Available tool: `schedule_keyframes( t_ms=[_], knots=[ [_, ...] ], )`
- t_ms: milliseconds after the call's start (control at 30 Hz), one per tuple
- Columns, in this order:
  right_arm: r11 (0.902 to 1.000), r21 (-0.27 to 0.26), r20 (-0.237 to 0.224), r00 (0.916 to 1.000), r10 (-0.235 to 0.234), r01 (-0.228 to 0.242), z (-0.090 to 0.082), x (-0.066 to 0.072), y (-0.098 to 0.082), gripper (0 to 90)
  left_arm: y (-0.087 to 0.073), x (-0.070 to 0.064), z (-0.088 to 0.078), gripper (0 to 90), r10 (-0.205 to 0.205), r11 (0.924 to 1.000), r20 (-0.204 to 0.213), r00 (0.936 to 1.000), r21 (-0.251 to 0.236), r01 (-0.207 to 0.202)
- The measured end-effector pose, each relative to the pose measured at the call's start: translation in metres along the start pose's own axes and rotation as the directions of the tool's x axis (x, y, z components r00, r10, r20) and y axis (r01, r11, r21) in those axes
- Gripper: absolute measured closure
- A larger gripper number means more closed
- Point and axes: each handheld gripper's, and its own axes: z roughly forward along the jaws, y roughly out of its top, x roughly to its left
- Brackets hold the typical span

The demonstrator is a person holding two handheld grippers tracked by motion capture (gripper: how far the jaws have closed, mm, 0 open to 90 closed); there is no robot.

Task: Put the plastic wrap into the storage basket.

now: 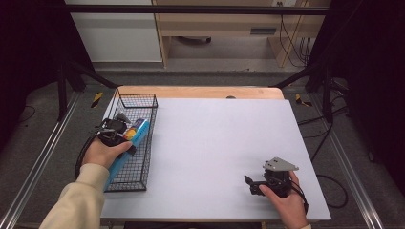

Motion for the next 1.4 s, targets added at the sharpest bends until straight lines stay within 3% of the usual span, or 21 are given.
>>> schedule_keyframes(
  t_ms=[1400],
  knots=[
    [1.0, 0.002, -0.004, 1.0, -0.001, 0.001, 0.0001, 0.0, 0.0001, 6.5, 0.006, -0.0047, 0.0075, 29.5, 0.055, 0.997, -0.035, 0.9979, 0.057, -0.053]
  ],
)
